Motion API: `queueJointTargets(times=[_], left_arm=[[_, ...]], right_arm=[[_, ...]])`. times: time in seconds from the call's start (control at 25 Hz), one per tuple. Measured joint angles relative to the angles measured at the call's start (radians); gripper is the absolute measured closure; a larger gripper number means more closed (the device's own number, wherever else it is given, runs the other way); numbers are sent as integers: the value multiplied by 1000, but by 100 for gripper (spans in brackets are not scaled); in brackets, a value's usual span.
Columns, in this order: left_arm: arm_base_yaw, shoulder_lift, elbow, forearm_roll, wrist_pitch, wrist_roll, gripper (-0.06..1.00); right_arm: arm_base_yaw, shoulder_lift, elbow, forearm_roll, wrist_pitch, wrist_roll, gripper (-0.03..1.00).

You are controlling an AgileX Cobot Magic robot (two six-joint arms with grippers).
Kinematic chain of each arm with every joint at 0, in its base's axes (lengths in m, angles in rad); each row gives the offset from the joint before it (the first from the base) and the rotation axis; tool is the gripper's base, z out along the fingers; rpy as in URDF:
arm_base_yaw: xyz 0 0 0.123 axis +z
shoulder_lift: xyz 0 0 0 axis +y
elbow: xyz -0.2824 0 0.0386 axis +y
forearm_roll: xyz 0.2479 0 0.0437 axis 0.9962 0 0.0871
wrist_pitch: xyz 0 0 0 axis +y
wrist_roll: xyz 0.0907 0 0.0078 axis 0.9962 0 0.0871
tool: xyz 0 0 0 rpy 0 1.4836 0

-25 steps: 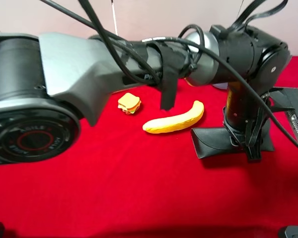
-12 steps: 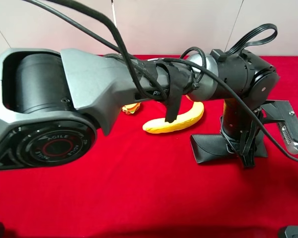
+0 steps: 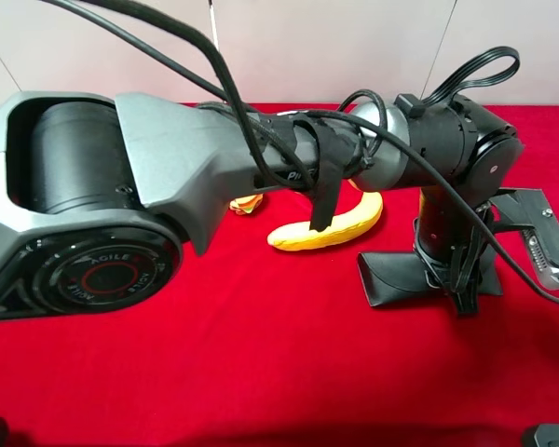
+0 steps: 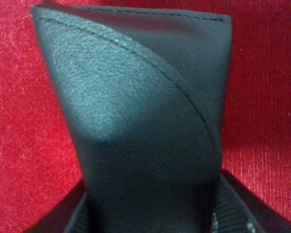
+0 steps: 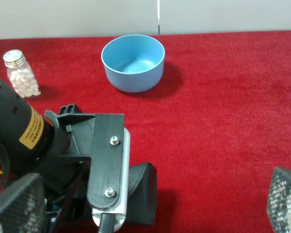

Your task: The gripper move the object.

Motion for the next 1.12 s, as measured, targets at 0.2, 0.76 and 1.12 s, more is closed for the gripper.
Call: queueJointTargets(times=[0.2, 0.76, 1.12], left_arm=[[0, 0, 0, 0, -8, 0, 46], [0, 0, 0, 0, -30, 81, 31], [0, 0, 0, 0, -30, 83, 15]], right_arm=[[0, 0, 0, 0, 0, 0, 27], [0, 0, 0, 0, 0, 0, 27], [0, 0, 0, 0, 0, 0, 27]])
